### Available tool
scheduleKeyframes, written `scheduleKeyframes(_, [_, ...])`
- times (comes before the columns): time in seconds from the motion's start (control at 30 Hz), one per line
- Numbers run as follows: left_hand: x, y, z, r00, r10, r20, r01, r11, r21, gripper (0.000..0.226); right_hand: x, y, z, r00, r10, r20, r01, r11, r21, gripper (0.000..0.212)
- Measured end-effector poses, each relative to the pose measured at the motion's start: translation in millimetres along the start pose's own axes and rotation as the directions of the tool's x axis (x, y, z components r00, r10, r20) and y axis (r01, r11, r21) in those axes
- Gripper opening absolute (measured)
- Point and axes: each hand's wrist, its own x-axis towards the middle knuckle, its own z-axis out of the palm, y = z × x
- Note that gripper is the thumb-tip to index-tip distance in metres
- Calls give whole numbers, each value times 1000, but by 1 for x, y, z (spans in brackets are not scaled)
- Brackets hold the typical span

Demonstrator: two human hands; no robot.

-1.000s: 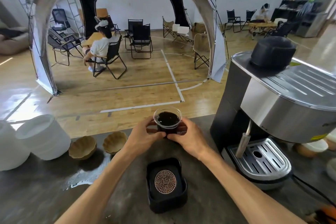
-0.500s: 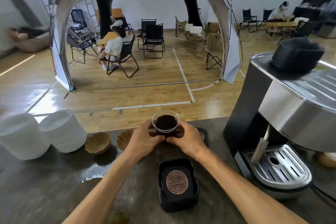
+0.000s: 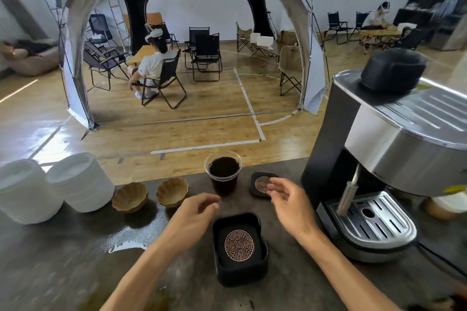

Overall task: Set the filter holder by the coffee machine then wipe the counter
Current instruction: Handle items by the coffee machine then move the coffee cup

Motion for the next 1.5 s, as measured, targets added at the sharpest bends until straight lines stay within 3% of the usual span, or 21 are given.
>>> scheduleKeyframes(0.1, [1, 15, 10, 977, 39, 209, -36, 999, -17, 34, -7, 11, -13, 994, 93, -59, -90, 995, 42, 32])
scheduleKeyframes(0.23, [19, 34, 23, 914, -39, 403, 63, 997, -44, 39, -9, 12, -21, 982, 171, -84, -166, 984, 70, 40])
scheduleKeyframes(0.4, [43, 40, 32, 890, -105, 444, 120, 993, -8, 52, 7, 10, -16, 963, 266, -44, -257, 954, 151, 45])
scheduleKeyframes(0.57, [44, 55, 36, 892, -91, 442, 110, 994, -18, 26, 15, 9, -10, 947, 319, -36, -305, 929, 208, 41])
scheduleKeyframes(0.7, [39, 48, 30, 896, -130, 424, 170, 984, -59, 52, 11, 12, -8, 932, 355, -75, -326, 909, 259, 34])
scheduleKeyframes(0.8, [32, 41, 28, 875, -114, 471, 182, 978, -100, 39, 3, 13, -5, 930, 358, -85, -329, 914, 239, 34])
scheduleKeyframes(0.93, [20, 34, 23, 885, -129, 447, 189, 978, -93, 46, -8, 13, -2, 915, 380, -134, -352, 915, 197, 29])
scheduleKeyframes(1.1, [-4, 33, 7, 916, -70, 396, 125, 985, -115, 38, -31, -6, -10, 915, 394, -87, -346, 877, 333, 26])
scheduleKeyframes(1.23, [-34, 42, -12, 955, 84, 285, -40, 987, -157, 40, -57, -35, -23, 948, 319, -17, -288, 876, 386, 24])
scheduleKeyframes(1.37, [-66, 47, -25, 953, 231, 196, -204, 968, -147, 45, -82, -65, -31, 978, 206, 20, -200, 914, 352, 22])
scheduleKeyframes(1.5, [-96, 48, -12, 970, 234, 72, -226, 968, -110, 54, -100, -75, -31, 993, 118, 28, -121, 966, 227, 17])
